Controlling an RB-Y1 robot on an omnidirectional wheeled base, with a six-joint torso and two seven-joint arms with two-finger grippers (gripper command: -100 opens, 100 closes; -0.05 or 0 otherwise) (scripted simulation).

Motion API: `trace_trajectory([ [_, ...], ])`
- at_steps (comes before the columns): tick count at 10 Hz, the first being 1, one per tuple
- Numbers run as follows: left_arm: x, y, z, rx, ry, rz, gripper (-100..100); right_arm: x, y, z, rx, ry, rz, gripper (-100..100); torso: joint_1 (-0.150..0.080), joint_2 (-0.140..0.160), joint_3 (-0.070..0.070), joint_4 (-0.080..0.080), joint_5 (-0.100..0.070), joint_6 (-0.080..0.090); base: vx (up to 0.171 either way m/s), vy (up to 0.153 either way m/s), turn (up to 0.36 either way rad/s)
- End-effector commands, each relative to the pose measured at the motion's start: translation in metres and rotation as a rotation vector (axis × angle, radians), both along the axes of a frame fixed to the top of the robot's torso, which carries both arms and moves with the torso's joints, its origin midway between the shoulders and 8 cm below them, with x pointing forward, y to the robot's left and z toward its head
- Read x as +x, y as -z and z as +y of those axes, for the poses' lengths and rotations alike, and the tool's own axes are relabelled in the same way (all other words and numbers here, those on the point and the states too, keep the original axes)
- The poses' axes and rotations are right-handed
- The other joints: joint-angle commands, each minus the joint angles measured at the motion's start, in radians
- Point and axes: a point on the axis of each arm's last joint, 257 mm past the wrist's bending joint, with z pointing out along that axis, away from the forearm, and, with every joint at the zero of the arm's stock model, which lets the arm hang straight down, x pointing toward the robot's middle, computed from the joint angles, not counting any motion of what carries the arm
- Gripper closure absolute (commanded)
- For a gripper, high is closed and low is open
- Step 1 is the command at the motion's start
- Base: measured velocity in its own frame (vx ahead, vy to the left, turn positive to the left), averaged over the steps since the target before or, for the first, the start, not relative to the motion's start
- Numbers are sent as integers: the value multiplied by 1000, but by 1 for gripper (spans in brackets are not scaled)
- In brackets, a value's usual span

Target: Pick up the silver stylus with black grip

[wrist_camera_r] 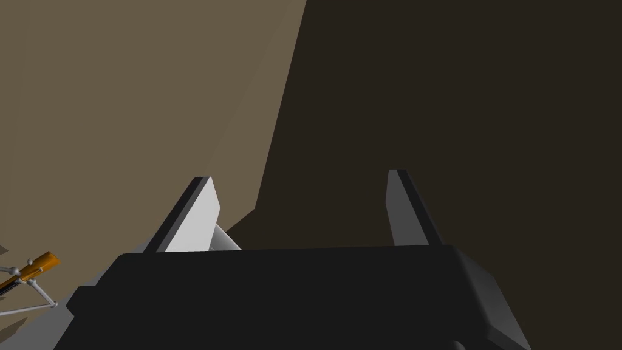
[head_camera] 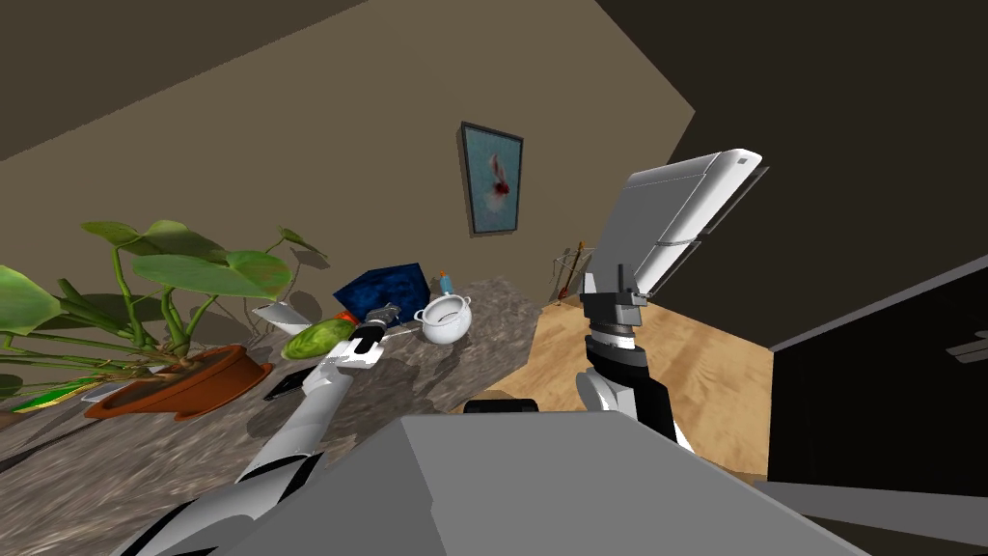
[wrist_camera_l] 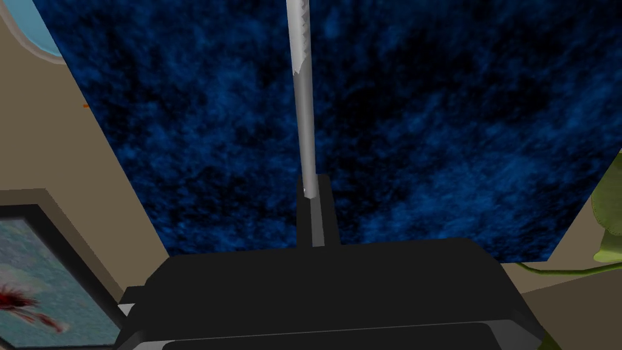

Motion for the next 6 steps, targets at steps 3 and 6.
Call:
trace_trajectory([
  [3,0,0,-1,0,1,-1,100,0,0,0,0,0,0,0,1,0,0,0,0,-1,0,0,-4],
  [6,0,0,-1,0,1,-1,0,0,0,0,0,0,0,0,1,0,0,0,0,-1,0,0,0],
])
